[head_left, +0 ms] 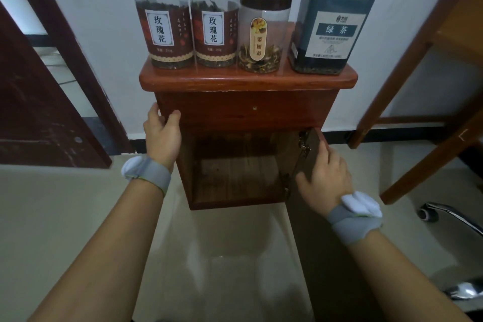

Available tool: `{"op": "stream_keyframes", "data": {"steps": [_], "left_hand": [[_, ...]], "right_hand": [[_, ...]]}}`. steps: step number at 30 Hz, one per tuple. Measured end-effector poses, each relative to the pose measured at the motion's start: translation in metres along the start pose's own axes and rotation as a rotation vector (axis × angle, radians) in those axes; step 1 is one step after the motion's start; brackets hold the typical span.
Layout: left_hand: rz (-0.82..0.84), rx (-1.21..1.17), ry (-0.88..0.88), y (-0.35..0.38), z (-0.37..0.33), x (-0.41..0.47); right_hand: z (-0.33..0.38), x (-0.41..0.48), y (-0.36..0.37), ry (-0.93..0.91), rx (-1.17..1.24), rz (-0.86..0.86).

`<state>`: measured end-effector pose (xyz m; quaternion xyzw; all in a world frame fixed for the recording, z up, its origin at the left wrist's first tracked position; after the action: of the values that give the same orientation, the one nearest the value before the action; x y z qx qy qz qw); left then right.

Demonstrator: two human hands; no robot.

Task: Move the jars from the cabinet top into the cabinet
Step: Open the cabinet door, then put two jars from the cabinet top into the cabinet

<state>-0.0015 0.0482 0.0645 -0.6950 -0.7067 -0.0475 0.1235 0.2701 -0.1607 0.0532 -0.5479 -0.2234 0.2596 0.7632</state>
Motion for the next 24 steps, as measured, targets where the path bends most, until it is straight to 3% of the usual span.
{"op": "stream_keyframes", "data": {"steps": [3,6,10,17,21,24], "left_hand": [[0.025,-0.009,0.031,0.002,-0.005,0.003],[0.044,0.045,0.033,0.002,-0.005,0.000],[0.076,0.074,0.081,-0.001,-0.002,-0.004],[0.059,0.079,0.118,-0.003,-0.011,-0.005],[-0.067,0.160,0.176,-0.010,-0.036,0.002],[-0.113,0.199,0.286,-0.018,-0.060,0.011]], "right_hand": [[0.007,0.025,0.003,0.056,0.085,0.006],[0.006,0.035,0.012,0.108,0.008,0.017],[0.010,0.027,0.020,0.054,-0.177,-0.105],[0.008,0.029,0.026,0.006,-0.219,-0.166],[0.013,0.030,0.022,0.001,-0.103,-0.146],[0.033,0.027,0.008,-0.085,0.122,-0.218]]}}
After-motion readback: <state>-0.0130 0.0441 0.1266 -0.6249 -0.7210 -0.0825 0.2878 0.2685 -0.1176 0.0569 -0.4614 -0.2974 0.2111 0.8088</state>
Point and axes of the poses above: each hand's wrist, its own x-axis towards the middle knuckle, its own y-axis out of the palm, z = x × y, the point moved 5 cm from there along x, towards the middle knuckle, and after that the axes turned 14 degrees about y, right-handed, at the moved point
